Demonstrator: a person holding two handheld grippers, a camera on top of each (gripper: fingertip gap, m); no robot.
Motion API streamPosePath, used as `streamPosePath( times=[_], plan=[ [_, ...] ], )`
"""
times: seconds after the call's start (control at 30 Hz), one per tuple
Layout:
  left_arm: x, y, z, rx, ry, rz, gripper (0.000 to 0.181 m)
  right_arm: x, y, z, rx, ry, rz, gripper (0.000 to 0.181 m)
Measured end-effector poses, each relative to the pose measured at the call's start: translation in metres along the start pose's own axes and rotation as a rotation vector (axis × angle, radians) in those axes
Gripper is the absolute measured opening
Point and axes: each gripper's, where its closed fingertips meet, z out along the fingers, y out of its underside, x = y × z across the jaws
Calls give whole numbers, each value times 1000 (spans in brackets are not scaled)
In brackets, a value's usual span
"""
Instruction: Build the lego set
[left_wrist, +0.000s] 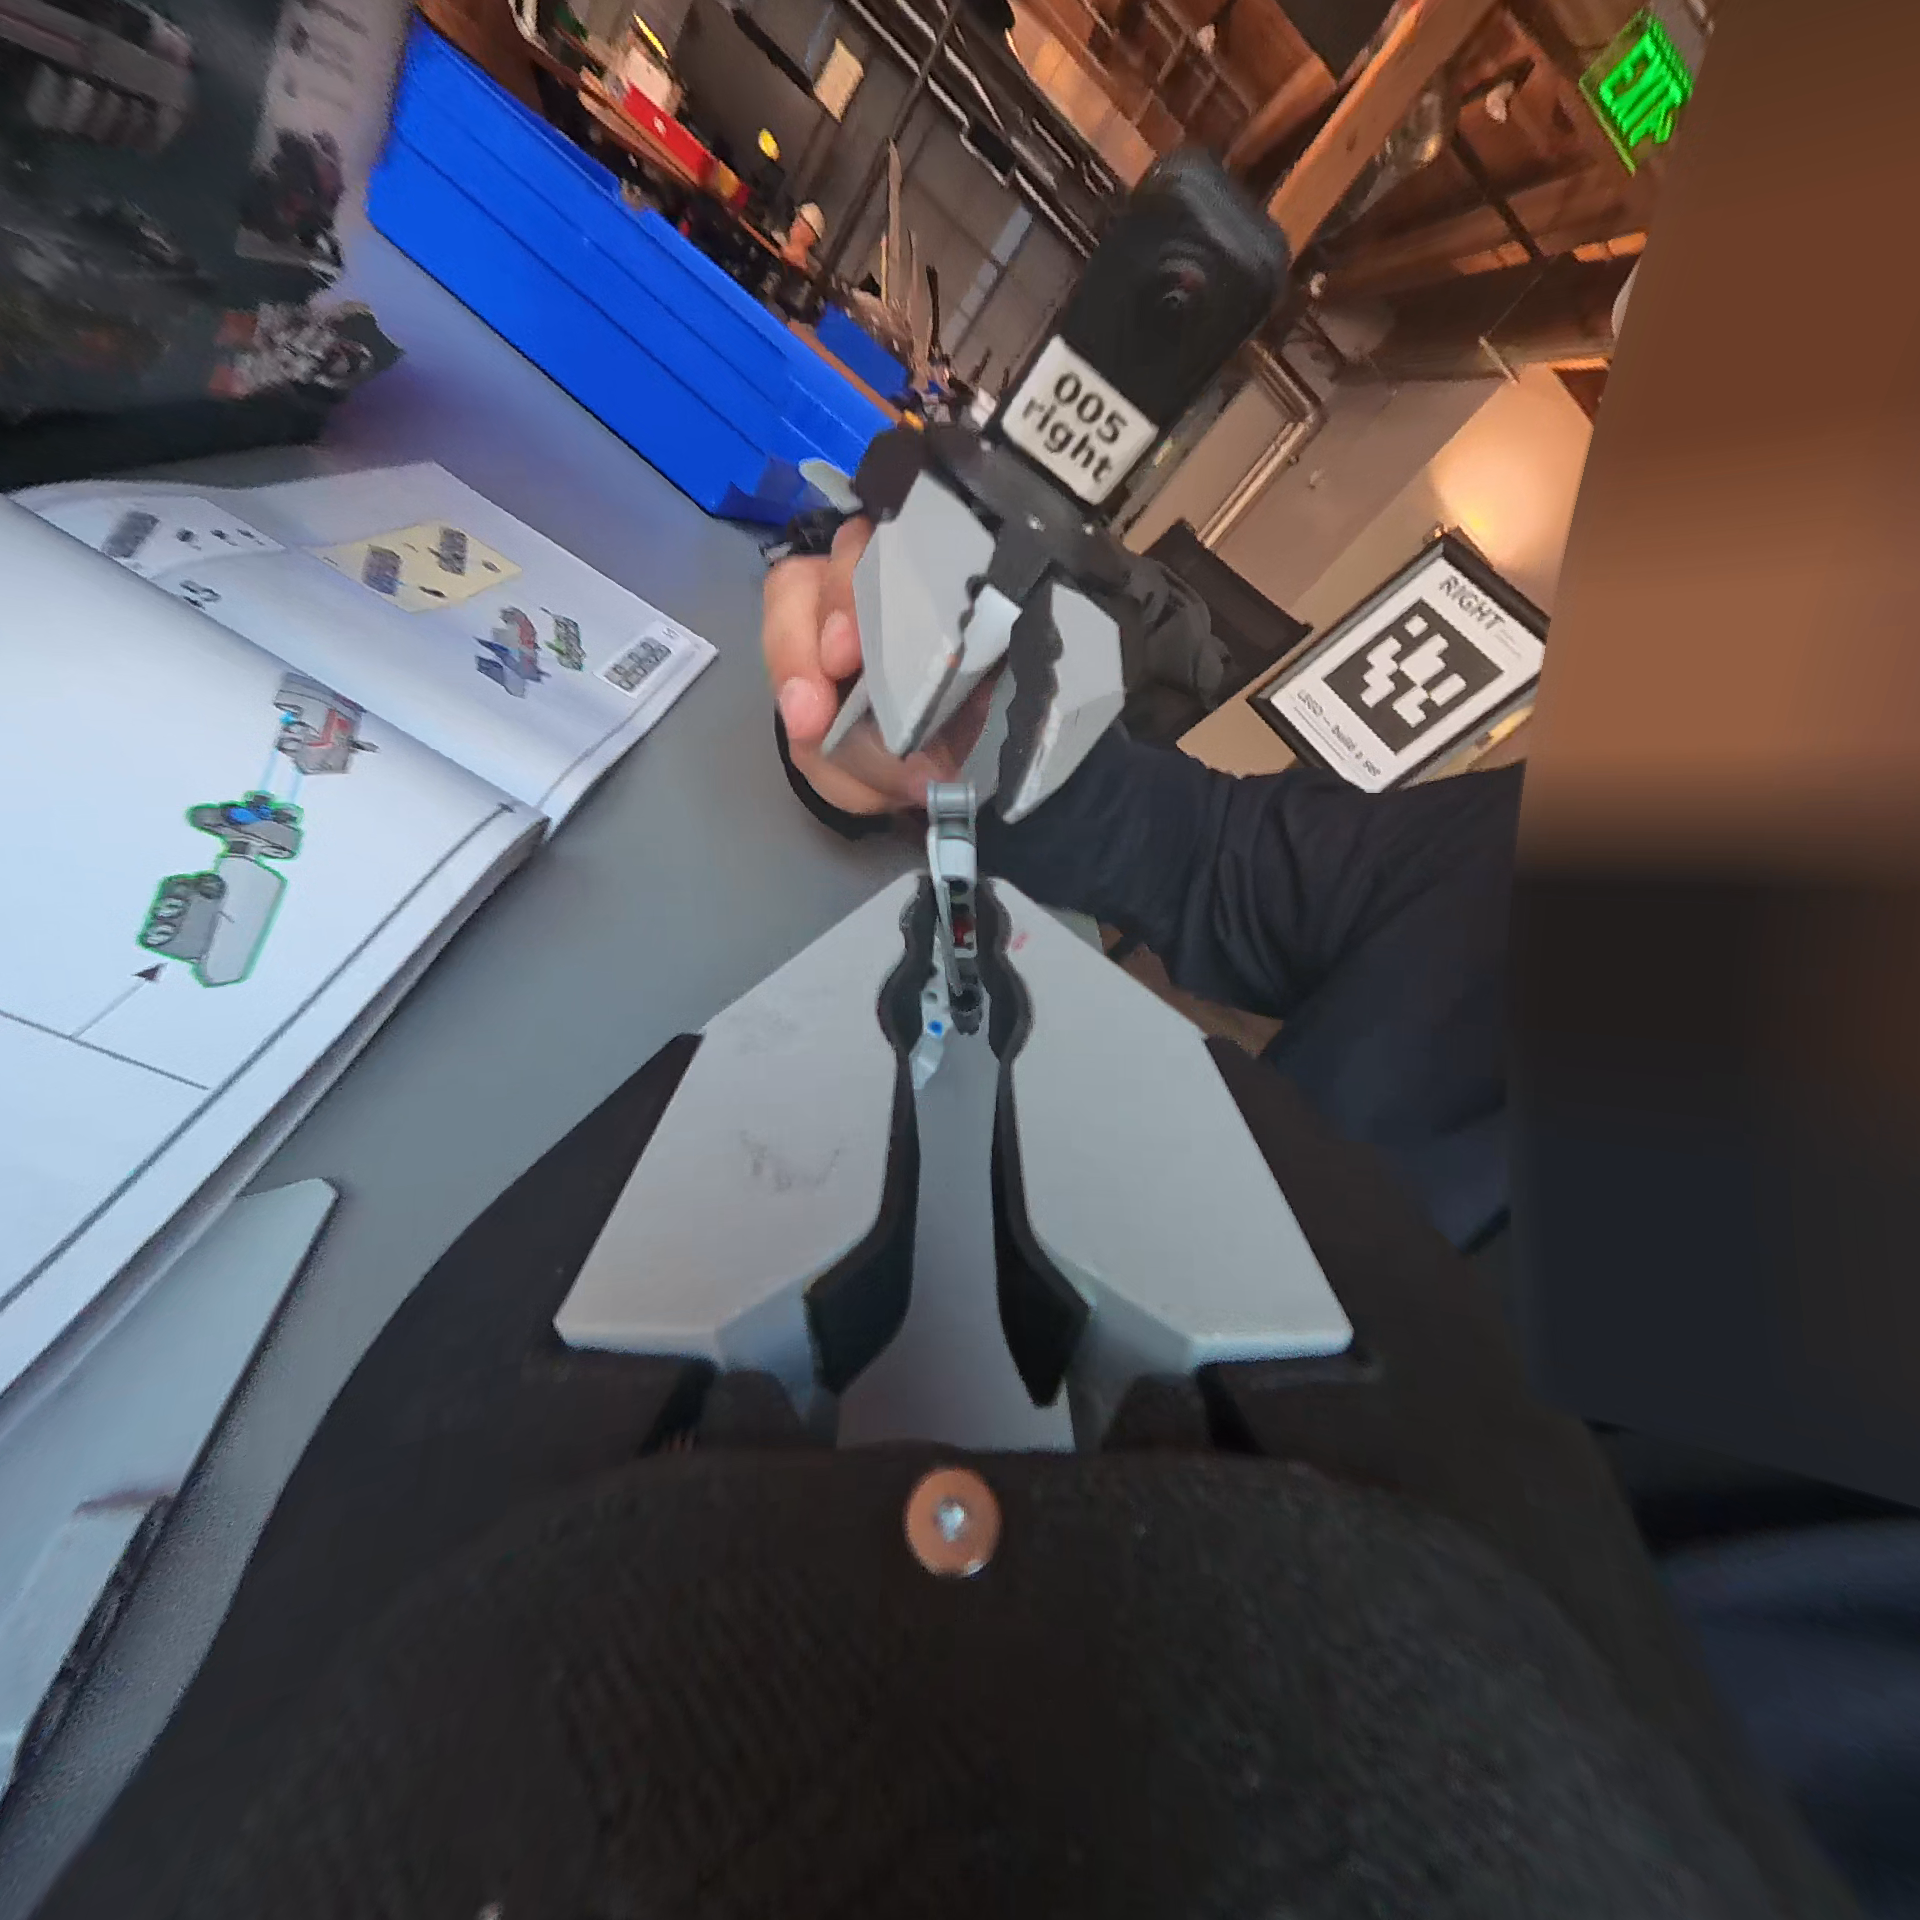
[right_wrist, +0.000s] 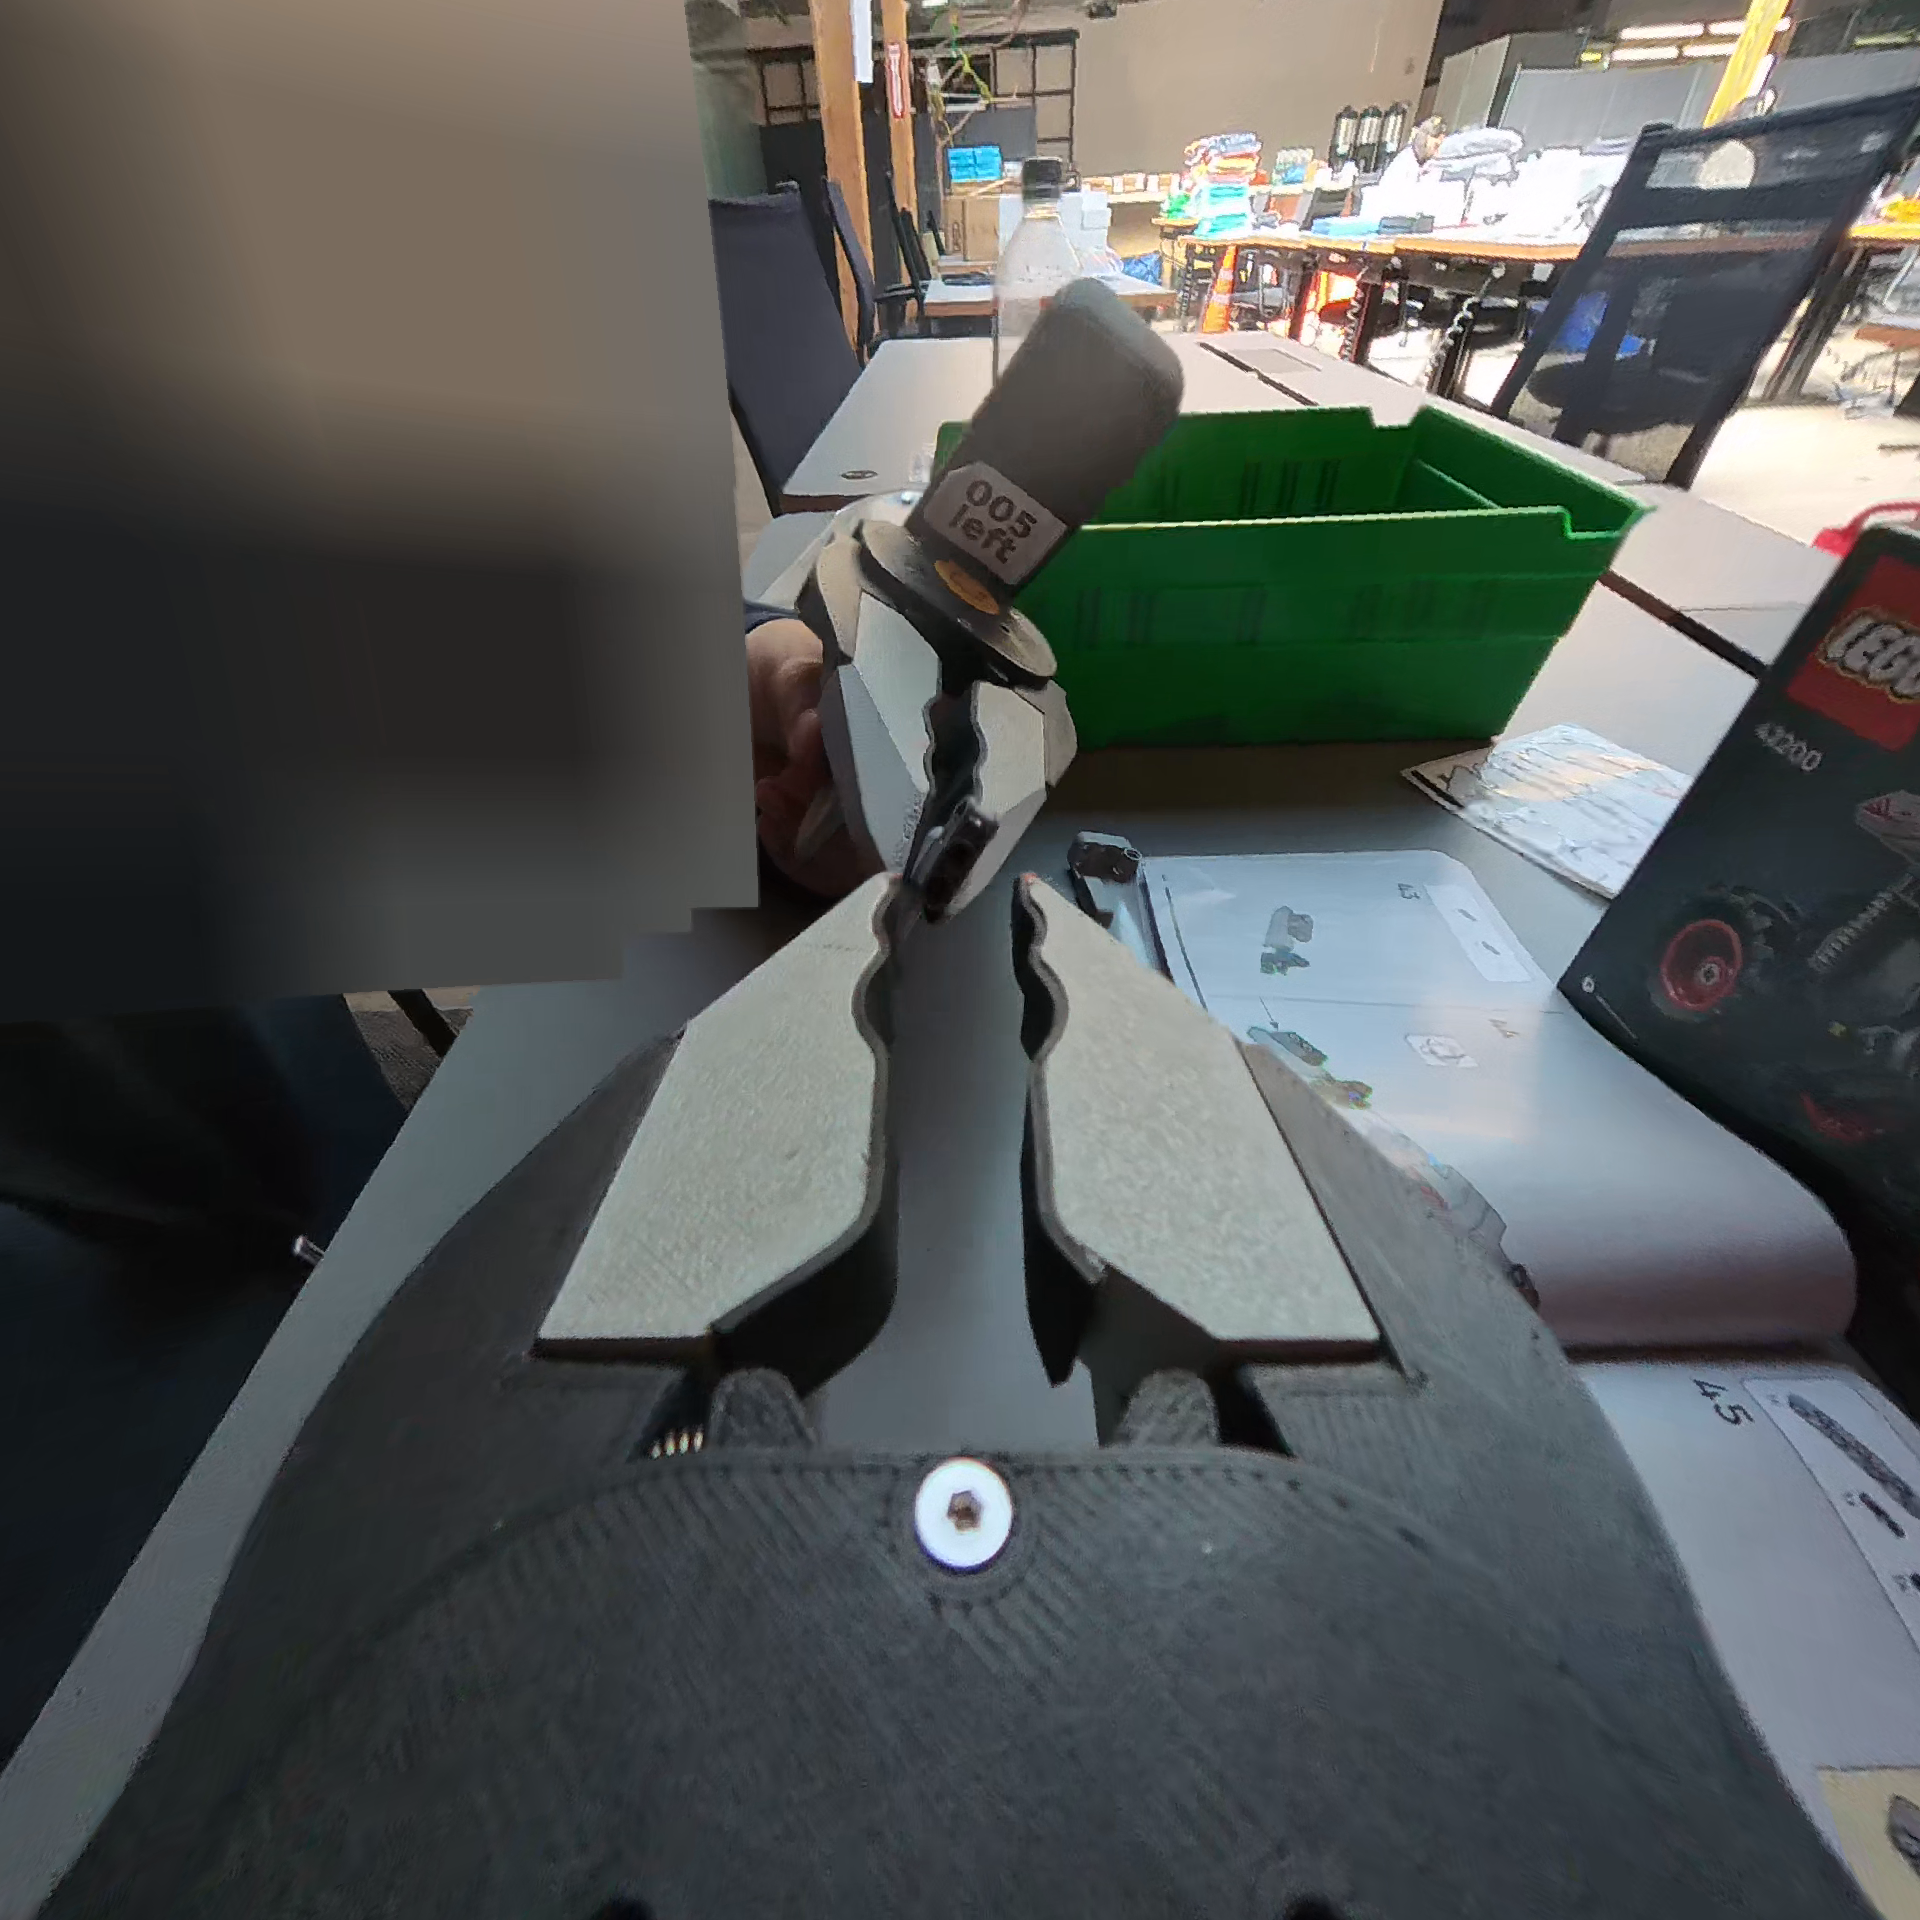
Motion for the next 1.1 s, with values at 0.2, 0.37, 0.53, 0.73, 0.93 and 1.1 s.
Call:
streamPosePath(
  times=[0.2,0.37,0.53,0.73,0.93,1.1],
  plan=[
    [0,14,5,-104,-50,86,5,-15,9,5,-96,-37,-84,17],
    [-11,16,6,-159,-221,345,5,-6,3,11,-60,17,20,0],
    [-10,17,10,-174,-255,439,4,-1,6,10,-92,37,16,12],
    [-9,11,9,-134,-265,467,5,-7,7,6,-87,-41,47,11],
    [-8,15,9,-153,-243,450,5,-10,10,11,-70,-67,41,5],
    [-10,20,12,-188,-274,483,5,-14,15,15,-90,-86,49,5]
  ],
)
